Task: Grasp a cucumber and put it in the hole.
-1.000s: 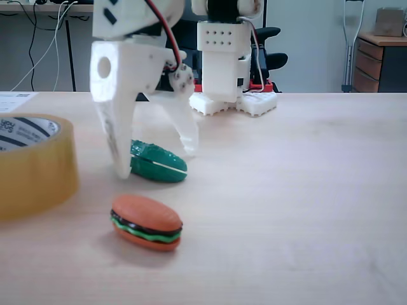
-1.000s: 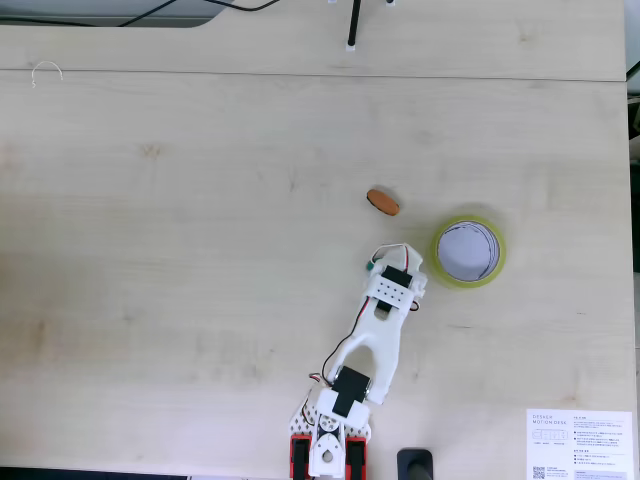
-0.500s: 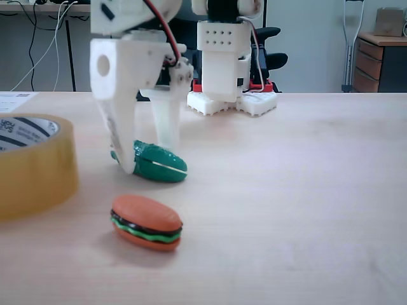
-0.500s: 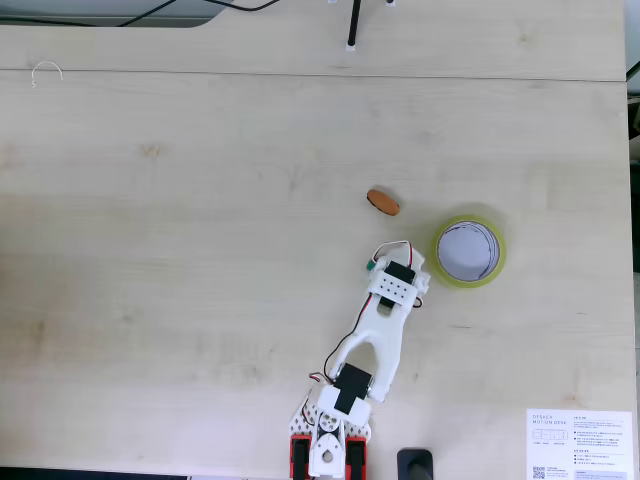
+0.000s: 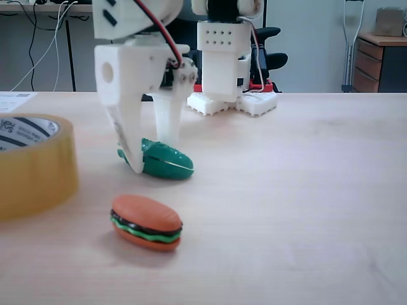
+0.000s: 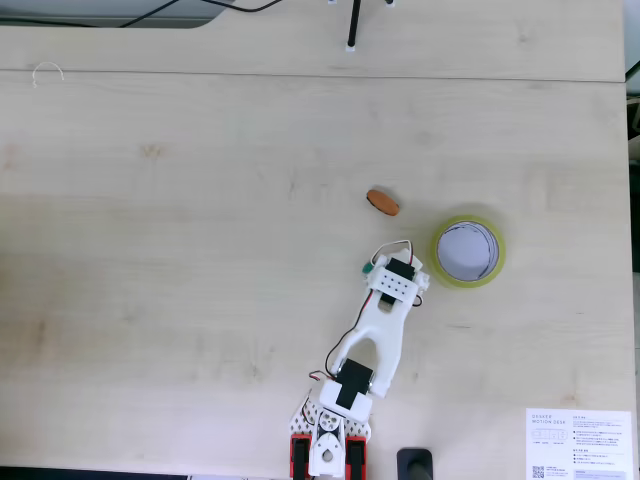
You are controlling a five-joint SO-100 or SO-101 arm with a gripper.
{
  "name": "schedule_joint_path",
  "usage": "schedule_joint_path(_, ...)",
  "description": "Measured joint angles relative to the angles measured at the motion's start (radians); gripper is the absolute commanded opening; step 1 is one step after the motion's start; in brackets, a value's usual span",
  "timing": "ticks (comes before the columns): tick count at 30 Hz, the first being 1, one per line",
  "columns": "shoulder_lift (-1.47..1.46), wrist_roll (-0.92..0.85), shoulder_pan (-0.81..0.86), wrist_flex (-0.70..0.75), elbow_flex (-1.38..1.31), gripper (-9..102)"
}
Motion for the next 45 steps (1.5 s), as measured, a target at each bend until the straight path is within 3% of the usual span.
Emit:
schedule_joint_path(12,0.094,0.158,0.048,0.031,0.023,11)
schedule_joint_path(23,0.249,0.561,0.044,0.017,-0.025,11)
schedule_joint_path(29,0.264,0.592,0.044,0.017,-0.029,16)
schedule_joint_path(34,0.310,0.592,0.044,0.021,-0.029,38)
schedule_joint_path(45,0.448,0.554,0.012,0.028,0.181,45)
